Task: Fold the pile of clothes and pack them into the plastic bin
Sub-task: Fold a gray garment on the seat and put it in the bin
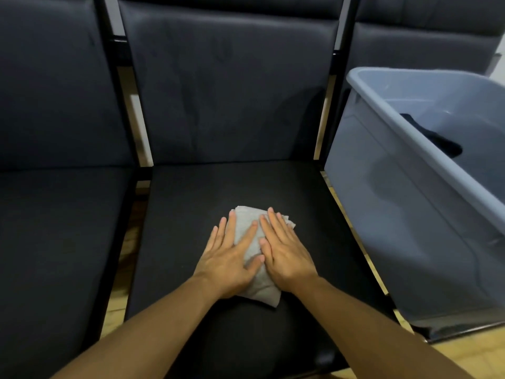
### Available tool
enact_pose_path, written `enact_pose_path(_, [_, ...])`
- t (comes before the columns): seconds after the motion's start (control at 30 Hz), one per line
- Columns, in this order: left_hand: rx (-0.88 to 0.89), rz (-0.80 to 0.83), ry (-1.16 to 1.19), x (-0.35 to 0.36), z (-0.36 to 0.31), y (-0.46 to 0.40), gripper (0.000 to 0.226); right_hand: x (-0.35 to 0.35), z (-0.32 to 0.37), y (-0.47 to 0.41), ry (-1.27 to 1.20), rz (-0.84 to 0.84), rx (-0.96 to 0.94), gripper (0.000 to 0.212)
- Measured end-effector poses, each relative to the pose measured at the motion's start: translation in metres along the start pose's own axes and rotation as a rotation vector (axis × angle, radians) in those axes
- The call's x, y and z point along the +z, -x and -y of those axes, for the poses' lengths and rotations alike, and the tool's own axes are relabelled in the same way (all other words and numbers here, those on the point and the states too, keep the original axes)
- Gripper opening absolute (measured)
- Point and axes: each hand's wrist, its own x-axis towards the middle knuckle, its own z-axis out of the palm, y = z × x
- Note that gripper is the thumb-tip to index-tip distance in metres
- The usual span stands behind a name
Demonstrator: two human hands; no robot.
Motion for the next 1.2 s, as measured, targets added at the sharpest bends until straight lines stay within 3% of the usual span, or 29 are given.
enact_pose_path(0.1, [-0.025, 0.154, 0.241, -0.020, 0.007, -0.002, 0.081, -0.012, 0.005, 0.000, -0.110, 0.090, 0.016, 0.059])
enact_pose_path(0.17, [-0.135, 0.077, 0.536, -0.035, 0.014, -0.001, 0.078, -0.017, 0.007, 0.010, -0.181, 0.005, 0.083, 0.060])
enact_pose_path(0.2, [-0.203, -0.025, 0.610, -0.040, 0.018, 0.005, 0.070, -0.018, 0.011, 0.019, -0.193, -0.118, 0.143, 0.057])
enact_pose_path(0.27, [-0.288, -0.283, 0.439, -0.039, 0.022, 0.024, 0.045, -0.016, 0.023, 0.045, -0.146, -0.390, 0.297, 0.045])
enact_pose_path(0.33, [-0.348, -0.414, 0.254, -0.032, 0.019, 0.043, 0.046, -0.008, 0.038, 0.066, -0.057, -0.496, 0.390, 0.051])
enact_pose_path(0.43, [-0.373, -0.356, 0.144, -0.019, 0.001, 0.060, 0.061, 0.010, 0.053, 0.077, 0.019, -0.430, 0.424, 0.059])
enact_pose_path(0.53, [-0.347, -0.325, 0.009, -0.014, -0.013, 0.063, 0.061, 0.018, 0.054, 0.076, 0.129, -0.355, 0.403, 0.058])
enact_pose_path(0.67, [-0.276, -0.282, -0.081, -0.023, 0.003, 0.063, 0.056, 0.010, 0.027, 0.072, 0.339, -0.524, 0.197, 0.044])
enact_pose_path(0.73, [-0.260, -0.234, -0.122, -0.026, 0.012, 0.062, 0.054, 0.011, 0.011, 0.073, 0.352, -0.504, 0.144, 0.037])
enact_pose_path(0.83, [-0.285, -0.216, -0.072, -0.024, 0.010, 0.061, 0.054, 0.009, 0.006, 0.076, 0.277, -0.312, 0.225, 0.042])
enact_pose_path(0.97, [-0.523, -0.407, 0.210, -0.031, -0.001, 0.048, 0.055, -0.012, 0.019, 0.063, -0.085, -0.371, 0.605, 0.055])
enact_pose_path(1.03, [-0.644, -0.325, 0.286, -0.036, -0.006, 0.031, 0.071, -0.022, 0.030, 0.049, -0.266, -0.301, 0.782, 0.059])
enact_pose_path(1.1, [-0.663, -0.220, 0.283, -0.037, -0.012, 0.018, 0.087, -0.024, 0.044, 0.036, -0.340, -0.194, 0.812, 0.067])
enact_pose_path(1.2, [-0.602, -0.159, 0.180, -0.029, -0.030, 0.008, 0.084, -0.023, 0.060, 0.024, -0.373, -0.123, 0.792, 0.065])
